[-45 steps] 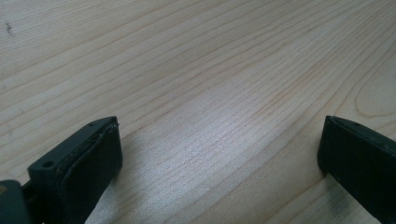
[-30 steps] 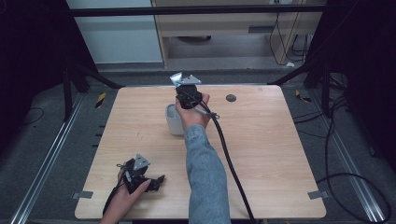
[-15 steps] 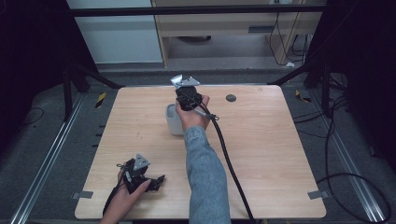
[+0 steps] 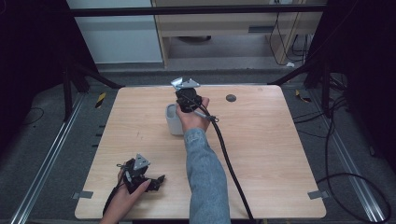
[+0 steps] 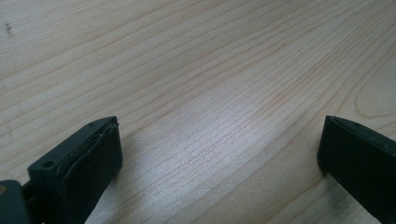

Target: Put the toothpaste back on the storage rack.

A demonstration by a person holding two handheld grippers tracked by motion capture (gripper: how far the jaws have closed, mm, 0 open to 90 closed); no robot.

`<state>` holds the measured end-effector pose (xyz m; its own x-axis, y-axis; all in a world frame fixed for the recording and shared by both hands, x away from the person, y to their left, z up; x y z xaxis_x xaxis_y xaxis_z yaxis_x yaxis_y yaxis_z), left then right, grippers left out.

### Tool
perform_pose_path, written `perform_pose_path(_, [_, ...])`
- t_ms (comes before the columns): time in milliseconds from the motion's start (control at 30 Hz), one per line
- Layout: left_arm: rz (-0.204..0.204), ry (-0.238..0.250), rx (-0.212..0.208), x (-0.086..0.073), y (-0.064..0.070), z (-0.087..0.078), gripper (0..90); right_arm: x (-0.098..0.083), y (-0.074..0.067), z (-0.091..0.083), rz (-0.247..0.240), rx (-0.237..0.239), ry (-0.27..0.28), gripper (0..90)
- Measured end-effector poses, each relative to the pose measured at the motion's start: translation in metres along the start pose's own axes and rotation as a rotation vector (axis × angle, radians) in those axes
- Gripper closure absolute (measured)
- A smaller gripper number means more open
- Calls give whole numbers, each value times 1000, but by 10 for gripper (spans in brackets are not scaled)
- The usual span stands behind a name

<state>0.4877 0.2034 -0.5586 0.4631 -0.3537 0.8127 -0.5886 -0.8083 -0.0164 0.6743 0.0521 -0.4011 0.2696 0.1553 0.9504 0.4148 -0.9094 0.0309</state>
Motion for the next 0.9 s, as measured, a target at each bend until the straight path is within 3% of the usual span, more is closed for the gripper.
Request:
perform_pose_path(433, [0, 0, 1, 0, 0, 0, 0, -7, -2, -2, -28, 13, -43, 800])
perform_pose_path(900, [-1, 0, 1, 0, 0, 0, 0, -23, -5, 0, -22, 24, -86, 802])
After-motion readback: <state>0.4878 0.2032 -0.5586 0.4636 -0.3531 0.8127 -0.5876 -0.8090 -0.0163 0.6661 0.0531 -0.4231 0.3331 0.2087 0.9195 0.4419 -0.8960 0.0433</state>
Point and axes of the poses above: each handheld gripper's, and its own axes: z roughly forward along the jaws, x roughly out of its top, y roughly to its right, the point moved 7 cm from there along z, roughly forward along the jaws, and after that the axes turned 9 degrees about y, right-handed, at the moved point
